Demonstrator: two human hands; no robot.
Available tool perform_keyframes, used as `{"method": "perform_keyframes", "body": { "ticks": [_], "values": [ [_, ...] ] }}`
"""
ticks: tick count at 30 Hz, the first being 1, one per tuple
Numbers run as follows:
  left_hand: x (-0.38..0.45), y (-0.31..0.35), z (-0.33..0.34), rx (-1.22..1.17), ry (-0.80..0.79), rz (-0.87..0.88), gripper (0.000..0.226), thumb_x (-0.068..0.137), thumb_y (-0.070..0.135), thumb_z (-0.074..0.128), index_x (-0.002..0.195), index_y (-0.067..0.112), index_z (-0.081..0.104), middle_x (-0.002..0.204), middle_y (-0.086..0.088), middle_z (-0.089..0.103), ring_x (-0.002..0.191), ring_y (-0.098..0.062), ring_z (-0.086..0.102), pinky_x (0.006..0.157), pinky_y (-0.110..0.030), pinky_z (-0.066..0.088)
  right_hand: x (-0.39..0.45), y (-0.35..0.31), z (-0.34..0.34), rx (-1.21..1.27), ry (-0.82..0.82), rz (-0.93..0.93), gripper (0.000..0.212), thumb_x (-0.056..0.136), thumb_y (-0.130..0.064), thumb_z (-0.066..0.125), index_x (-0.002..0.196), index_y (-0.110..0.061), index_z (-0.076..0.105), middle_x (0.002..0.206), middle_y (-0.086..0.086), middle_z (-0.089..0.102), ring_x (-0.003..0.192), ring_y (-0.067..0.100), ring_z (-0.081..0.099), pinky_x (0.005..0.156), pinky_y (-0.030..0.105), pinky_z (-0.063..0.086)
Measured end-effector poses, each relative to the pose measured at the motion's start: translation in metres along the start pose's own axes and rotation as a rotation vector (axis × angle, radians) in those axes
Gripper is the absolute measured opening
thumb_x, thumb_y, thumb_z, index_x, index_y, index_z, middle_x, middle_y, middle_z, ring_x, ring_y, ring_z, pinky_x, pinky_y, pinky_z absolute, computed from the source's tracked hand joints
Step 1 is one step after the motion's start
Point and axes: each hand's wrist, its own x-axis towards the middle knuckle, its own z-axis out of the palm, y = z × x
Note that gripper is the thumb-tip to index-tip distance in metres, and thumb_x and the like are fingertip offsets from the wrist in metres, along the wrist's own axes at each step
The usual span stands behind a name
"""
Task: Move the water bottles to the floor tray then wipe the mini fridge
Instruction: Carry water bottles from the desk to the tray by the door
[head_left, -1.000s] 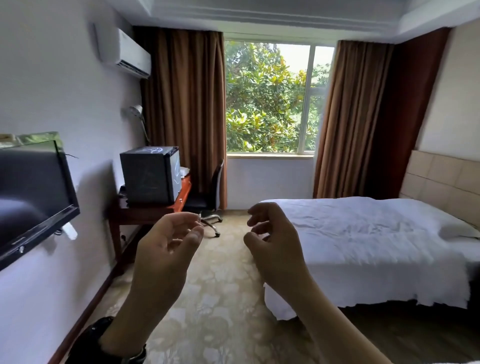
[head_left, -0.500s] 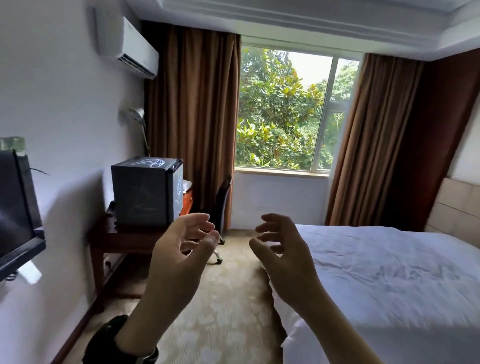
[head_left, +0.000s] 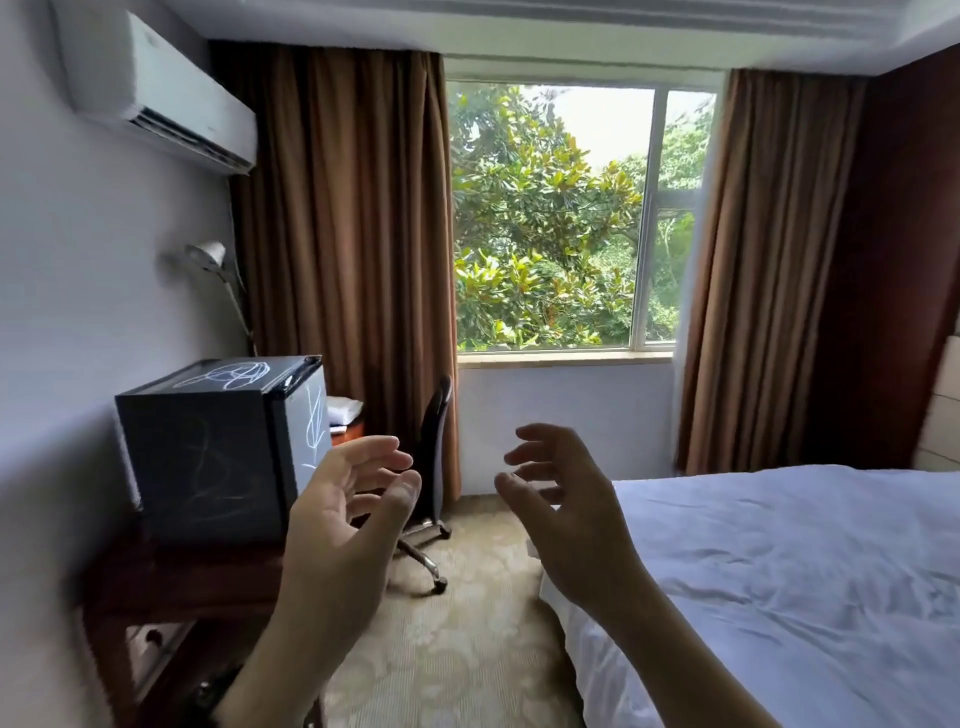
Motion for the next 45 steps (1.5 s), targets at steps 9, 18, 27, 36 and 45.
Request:
{"method": "perform_keyframes", "body": {
  "ticks": [9,18,27,36,45],
  "values": [
    [0.164,-0.104,0.072,-0.001,0.04,-0.008,0.042,0.069,0.049,0.061,0.103,0.025,0.065,0.101,0.006,0.071,0.097,-0.011,0.067,0.086,-0.028,0.049,0.179,0.119,0.036,0.038,-0.06,-0.003,0.032,0.086,-0.031,0.07,0.113,-0.034,0.052,0.099,-0.019,0.063,0.093,-0.003,0.064,0.072,0.017,0.057],
    [0.31,-0.256,0.082,-0.06,0.075,-0.031,0.04,0.068,0.047,0.062,0.101,0.024,0.066,0.098,0.003,0.073,0.094,-0.013,0.068,0.084,-0.028,0.05,0.321,0.234,0.131,0.047,-0.086,0.018,0.03,0.078,-0.039,0.064,0.105,-0.039,0.052,0.098,-0.014,0.065,0.09,-0.001,0.065,0.071,0.017,0.056],
    [0.505,-0.387,0.111,-0.115,0.022,-0.039,0.042,0.07,0.048,0.06,0.103,0.023,0.065,0.097,0.002,0.073,0.093,-0.012,0.068,0.085,-0.028,0.05,0.504,0.32,0.212,0.005,-0.015,0.017,0.037,0.077,-0.036,0.065,0.112,-0.028,0.056,0.097,-0.01,0.067,0.086,0.0,0.065,0.069,0.014,0.052],
    [0.639,-0.496,0.145,-0.109,0.048,-0.048,0.04,0.071,0.044,0.061,0.104,0.022,0.066,0.098,0.0,0.073,0.094,-0.019,0.068,0.086,-0.036,0.053,0.636,0.428,0.263,0.037,-0.024,0.053,0.041,0.078,-0.038,0.064,0.116,-0.022,0.058,0.098,-0.009,0.068,0.088,0.004,0.067,0.072,0.02,0.056],
    [0.759,-0.625,0.179,0.028,0.266,-0.095,0.042,0.069,0.043,0.06,0.103,0.019,0.067,0.1,-0.002,0.072,0.097,-0.022,0.067,0.084,-0.034,0.056,0.787,0.576,0.346,0.201,-0.15,0.027,0.049,0.072,-0.05,0.063,0.114,-0.025,0.059,0.097,-0.008,0.068,0.086,0.007,0.067,0.07,0.018,0.052]
  ]
}}
